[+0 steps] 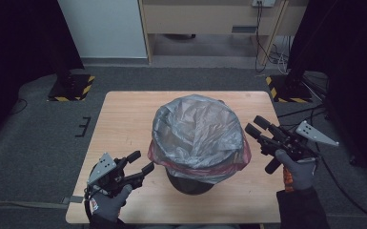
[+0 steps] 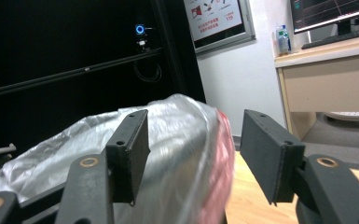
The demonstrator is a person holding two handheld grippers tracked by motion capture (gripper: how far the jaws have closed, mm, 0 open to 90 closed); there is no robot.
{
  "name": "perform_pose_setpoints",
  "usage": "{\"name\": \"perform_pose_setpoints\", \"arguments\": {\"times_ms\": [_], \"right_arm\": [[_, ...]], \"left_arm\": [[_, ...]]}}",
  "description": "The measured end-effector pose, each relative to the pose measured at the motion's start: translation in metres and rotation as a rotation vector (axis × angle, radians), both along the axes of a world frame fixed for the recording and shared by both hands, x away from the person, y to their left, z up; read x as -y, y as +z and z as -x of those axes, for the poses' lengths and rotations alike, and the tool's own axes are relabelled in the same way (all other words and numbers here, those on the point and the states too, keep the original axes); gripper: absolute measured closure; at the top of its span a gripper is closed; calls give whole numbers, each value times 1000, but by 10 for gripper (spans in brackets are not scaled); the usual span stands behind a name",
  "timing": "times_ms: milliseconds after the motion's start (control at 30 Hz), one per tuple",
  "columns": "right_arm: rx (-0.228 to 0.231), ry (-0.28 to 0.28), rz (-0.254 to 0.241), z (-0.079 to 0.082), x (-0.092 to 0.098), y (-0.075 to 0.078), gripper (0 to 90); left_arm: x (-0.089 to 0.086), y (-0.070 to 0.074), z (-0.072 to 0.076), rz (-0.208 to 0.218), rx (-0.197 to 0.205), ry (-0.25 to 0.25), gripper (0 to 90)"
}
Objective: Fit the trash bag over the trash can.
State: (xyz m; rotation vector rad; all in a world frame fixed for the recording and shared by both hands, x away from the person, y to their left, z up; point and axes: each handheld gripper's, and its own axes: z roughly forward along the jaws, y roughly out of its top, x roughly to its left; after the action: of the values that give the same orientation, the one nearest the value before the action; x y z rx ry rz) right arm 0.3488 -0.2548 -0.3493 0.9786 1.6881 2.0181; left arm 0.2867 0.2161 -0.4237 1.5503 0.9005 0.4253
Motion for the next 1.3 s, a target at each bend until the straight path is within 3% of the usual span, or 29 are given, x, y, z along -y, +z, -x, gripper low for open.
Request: {"name": "perform_pose_setpoints", "arguments": {"times_ms": [100, 200, 300, 467, 633, 900, 1033, 1167, 1300], "right_arm": [[10, 11, 9, -7, -10, 10, 411], [16, 23, 16, -12, -22, 22, 411], [24, 35, 29, -17, -34, 33, 413], [32, 75, 61, -26, -58, 53, 442], [50, 103, 92, -34, -82, 77, 439], [42, 119, 153, -44, -119, 98, 406], [32, 123, 162, -47, -132, 100, 401], [-17, 160, 205, -51, -153, 87, 403], [-88, 181, 313, -57, -171, 67, 403]], "left_arm": [[-3, -10, -6, -30, -28, 31, 297], [-7, -21, -14, -96, -60, 46, 300], [-11, -34, -23, -132, -116, 63, 304], [-17, -48, -30, -131, -205, 80, 303], [-19, -49, -31, -140, -215, 90, 301], [-18, -50, -32, -147, -225, 84, 298], [-18, -51, -32, -150, -228, 83, 297], [-17, -51, -32, -155, -233, 79, 295], [-18, -51, -33, -157, -237, 80, 295]]}}
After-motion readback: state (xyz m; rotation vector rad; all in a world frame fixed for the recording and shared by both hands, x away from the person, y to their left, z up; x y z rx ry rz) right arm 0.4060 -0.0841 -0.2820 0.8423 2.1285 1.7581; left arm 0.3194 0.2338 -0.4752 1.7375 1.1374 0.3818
